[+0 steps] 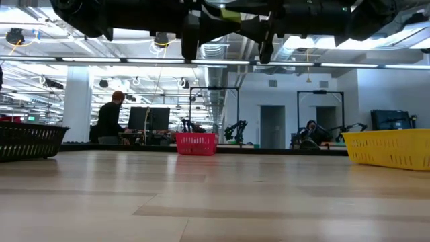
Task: Sort & place blocks by color
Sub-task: Put the light green block into the black bin
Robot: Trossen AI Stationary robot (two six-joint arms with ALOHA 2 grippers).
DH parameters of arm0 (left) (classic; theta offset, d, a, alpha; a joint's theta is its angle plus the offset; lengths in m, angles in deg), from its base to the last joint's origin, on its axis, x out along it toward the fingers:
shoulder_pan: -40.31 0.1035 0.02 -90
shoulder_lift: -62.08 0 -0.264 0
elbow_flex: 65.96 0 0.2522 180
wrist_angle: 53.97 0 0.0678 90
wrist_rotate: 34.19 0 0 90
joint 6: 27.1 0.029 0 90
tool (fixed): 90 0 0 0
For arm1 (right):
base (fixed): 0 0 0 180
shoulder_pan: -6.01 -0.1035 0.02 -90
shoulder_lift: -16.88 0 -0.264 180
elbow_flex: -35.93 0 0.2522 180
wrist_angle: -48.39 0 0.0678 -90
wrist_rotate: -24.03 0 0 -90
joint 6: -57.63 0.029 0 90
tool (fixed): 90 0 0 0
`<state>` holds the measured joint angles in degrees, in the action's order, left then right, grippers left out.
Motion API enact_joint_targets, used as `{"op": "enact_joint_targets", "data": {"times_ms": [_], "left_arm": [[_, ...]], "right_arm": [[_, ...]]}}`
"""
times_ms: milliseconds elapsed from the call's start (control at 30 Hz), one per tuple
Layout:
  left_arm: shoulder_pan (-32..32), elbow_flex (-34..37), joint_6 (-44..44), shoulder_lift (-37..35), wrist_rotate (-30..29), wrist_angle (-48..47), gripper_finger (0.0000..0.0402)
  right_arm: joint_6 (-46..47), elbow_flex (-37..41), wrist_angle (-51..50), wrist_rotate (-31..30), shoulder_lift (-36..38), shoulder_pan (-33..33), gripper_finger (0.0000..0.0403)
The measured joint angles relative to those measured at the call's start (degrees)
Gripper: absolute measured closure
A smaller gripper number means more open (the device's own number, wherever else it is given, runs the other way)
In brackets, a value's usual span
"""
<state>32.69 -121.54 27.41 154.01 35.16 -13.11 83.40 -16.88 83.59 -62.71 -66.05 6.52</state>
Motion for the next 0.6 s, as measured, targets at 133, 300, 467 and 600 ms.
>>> {"op": "enact_joint_targets", "data": {"times_ms": [133,300,467,600], "left_arm": [[-0.40,0.07,0.97,-0.26,0.65,-0.63,0.0297],[-1.60,0.09,-1.49,-3.57,-2.88,-9.42,0.0297],[-4.36,0.09,-13.84,-13.88,-12.75,-33.43,0.0297],[-6.93,0.07,-33.90,-25.29,-17.46,-58.04,0.0297]], "right_arm": [[0.77,0.01,-1.52,0.09,0.07,0.09,0.0255],[-1.18,-0.12,-4.36,0.35,0.07,1.09,0.0208],[-1.15,-0.14,-5.21,1.23,0.07,3.60,0.0145],[-2.54,-0.14,-8.02,1.76,0.07,5.49,0.0117]]}}
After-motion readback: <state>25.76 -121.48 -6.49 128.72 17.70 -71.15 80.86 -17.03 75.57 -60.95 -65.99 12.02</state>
